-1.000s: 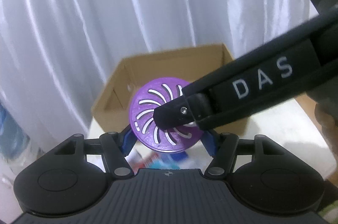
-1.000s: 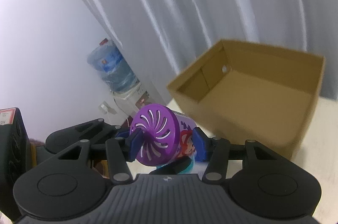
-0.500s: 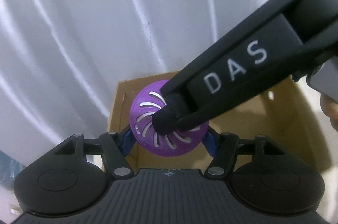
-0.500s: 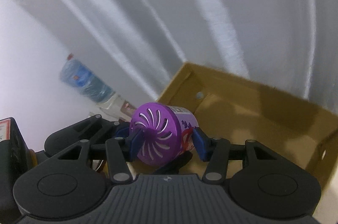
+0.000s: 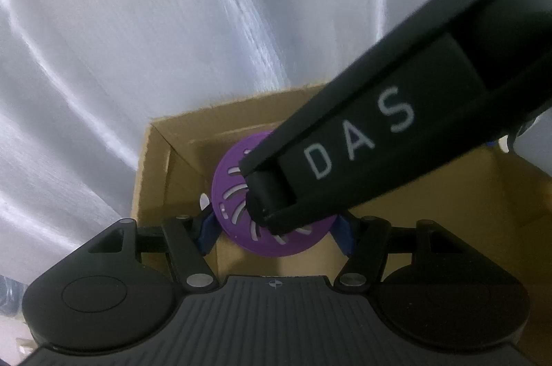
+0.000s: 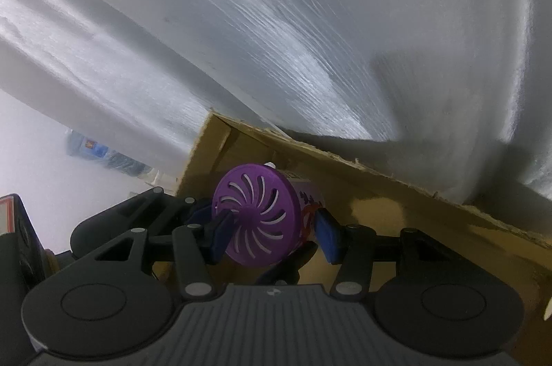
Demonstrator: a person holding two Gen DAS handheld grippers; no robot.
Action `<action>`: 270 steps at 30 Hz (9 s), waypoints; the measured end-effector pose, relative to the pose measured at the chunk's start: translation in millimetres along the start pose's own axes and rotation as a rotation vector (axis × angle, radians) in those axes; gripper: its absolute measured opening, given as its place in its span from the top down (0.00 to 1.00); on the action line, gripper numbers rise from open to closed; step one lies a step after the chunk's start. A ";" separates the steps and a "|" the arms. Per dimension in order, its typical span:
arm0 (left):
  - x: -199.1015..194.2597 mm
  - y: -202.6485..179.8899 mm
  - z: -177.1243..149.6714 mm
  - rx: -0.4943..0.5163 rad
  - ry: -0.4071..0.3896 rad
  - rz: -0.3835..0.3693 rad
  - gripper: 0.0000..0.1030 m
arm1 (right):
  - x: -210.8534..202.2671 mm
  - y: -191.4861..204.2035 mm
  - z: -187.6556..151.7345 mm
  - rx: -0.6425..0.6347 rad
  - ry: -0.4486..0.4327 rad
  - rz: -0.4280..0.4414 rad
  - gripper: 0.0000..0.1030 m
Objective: Organize objects
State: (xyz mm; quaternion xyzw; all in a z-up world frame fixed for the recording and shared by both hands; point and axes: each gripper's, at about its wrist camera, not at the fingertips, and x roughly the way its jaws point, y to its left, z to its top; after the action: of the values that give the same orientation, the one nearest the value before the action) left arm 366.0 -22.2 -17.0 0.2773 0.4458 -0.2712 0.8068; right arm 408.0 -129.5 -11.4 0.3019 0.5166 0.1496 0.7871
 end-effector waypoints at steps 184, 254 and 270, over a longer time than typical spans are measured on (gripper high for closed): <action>-121.5 -99.5 -285.4 -0.490 -0.113 -0.296 0.01 | -101.4 -6.2 -307.9 0.065 -0.006 0.034 0.30; -122.3 -134.8 -278.5 -0.378 -0.093 -0.199 0.26 | -102.0 1.4 -318.4 0.014 0.003 -0.012 0.27; -117.0 -136.6 -277.2 -0.356 -0.094 -0.183 0.19 | -102.6 -1.0 -319.4 0.028 0.005 -0.005 0.27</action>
State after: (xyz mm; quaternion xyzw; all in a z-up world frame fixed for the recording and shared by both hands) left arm 61.4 95.6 -67.7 0.0756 0.4719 -0.2727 0.8350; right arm 76.0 -84.0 -28.5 0.3113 0.5214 0.1409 0.7819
